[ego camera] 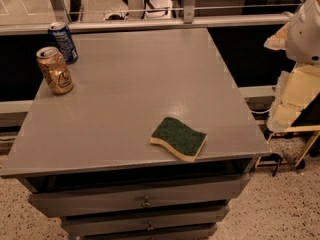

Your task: Move sponge near orange can

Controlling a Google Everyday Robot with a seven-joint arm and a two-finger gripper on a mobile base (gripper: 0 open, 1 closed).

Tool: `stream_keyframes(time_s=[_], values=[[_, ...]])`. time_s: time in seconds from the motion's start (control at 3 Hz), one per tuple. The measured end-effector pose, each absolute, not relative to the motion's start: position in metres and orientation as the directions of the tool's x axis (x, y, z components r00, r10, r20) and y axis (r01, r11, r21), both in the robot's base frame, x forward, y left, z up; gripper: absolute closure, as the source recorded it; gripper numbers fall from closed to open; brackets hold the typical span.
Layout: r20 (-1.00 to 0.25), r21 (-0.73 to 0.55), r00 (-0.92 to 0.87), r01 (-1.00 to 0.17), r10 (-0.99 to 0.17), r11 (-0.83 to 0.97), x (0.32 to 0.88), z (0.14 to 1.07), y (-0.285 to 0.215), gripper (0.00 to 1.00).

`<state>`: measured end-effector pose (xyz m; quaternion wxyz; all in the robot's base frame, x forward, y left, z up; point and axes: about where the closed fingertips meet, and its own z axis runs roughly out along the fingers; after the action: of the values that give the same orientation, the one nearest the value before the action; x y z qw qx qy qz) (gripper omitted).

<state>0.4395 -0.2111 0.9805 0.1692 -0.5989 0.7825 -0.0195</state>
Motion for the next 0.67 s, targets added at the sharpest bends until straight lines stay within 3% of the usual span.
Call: stream_keyframes(time_s=[0.67], values=[[-0.289,-0.153,-0.181,-0.96,-0.94,0.232,0.431,0.956,-0.121,0.0]])
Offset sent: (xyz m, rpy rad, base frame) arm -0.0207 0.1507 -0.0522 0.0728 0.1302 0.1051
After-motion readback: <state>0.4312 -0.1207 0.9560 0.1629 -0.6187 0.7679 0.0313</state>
